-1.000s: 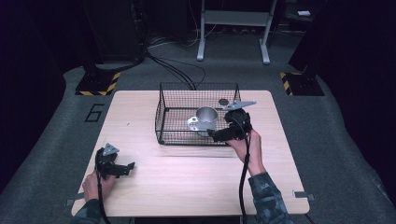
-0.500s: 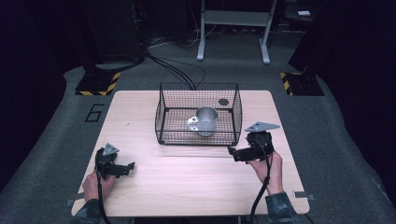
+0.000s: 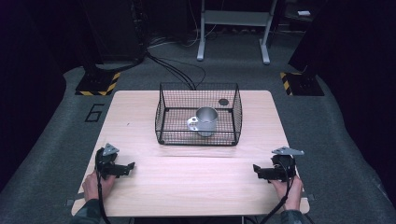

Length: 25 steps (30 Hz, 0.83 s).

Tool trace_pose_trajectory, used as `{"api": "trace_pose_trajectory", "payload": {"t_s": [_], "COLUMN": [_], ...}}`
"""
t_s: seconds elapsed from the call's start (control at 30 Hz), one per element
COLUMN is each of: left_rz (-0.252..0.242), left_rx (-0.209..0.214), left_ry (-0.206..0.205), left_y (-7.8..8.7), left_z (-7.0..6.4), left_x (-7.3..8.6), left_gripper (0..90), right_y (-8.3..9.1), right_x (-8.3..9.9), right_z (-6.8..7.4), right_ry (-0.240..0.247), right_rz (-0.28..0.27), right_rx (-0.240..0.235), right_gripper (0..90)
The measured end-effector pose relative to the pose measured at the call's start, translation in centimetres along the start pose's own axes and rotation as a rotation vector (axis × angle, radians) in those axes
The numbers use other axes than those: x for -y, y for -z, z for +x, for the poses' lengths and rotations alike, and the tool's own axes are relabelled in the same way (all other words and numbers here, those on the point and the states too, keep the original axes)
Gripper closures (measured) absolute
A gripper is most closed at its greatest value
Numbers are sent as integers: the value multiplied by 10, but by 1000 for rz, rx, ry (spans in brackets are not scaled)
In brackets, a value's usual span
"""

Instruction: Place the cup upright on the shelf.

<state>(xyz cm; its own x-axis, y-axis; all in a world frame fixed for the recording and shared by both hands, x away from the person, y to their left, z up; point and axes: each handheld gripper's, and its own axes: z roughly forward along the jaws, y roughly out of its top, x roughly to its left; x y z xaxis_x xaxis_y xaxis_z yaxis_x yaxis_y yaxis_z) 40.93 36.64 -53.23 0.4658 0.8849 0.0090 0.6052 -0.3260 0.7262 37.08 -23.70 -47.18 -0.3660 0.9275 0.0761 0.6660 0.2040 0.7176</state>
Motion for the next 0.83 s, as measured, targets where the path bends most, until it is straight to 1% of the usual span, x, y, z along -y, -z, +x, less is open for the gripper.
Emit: {"api": "trace_pose_trajectory", "payload": {"t_s": [0.03,0.17,0.2,0.27,0.33,0.4,0.43,0.47,0.53,0.57,0.6,0.63,0.67,0.7,0.83], "left_rz": [0,0,0,0,0,3,1,1,1,2,1,6,6,6,2], "left_rx": [0,0,0,0,0,1,0,0,0,1,-1,3,4,4,0], "left_ry": [0,2,1,1,1,0,0,0,-1,1,-2,2,-1,-2,-1], "left_y": [0,0,0,0,0,0,0,0,0,0,0,0,0,0,0], "left_z": [0,0,0,0,0,0,0,0,0,0,0,0,0,0,0], "left_x": [0,0,0,0,0,0,0,0,0,0,0,0,0,0,0], "left_gripper": [0,0,0,0,0,0,0,0,0,0,0,0,0,0,0], "right_y": [-1,-8,-10,-12,-15,-19,-21,-24,-29,-30,-31,-32,-34,-34,-35], "right_x": [4,20,24,28,34,39,40,42,46,47,47,47,47,46,45], "right_z": [-3,-16,-18,-21,-23,-25,-26,-27,-29,-28,-27,-25,-24,-23,-24], "right_ry": [-19,-57,-59,-75,-77,-62,-57,-61,-46,-33,-29,-23,11,10,18], "right_rz": [4,-10,-8,-14,-26,-27,-28,-17,-4,-5,-7,-9,-5,4,0], "right_rx": [2,27,35,34,39,51,49,40,46,61,62,74,100,95,90], "right_gripper": [0,0,0,0,0,0,0,0,0,0,0,0,0,0,0]}}
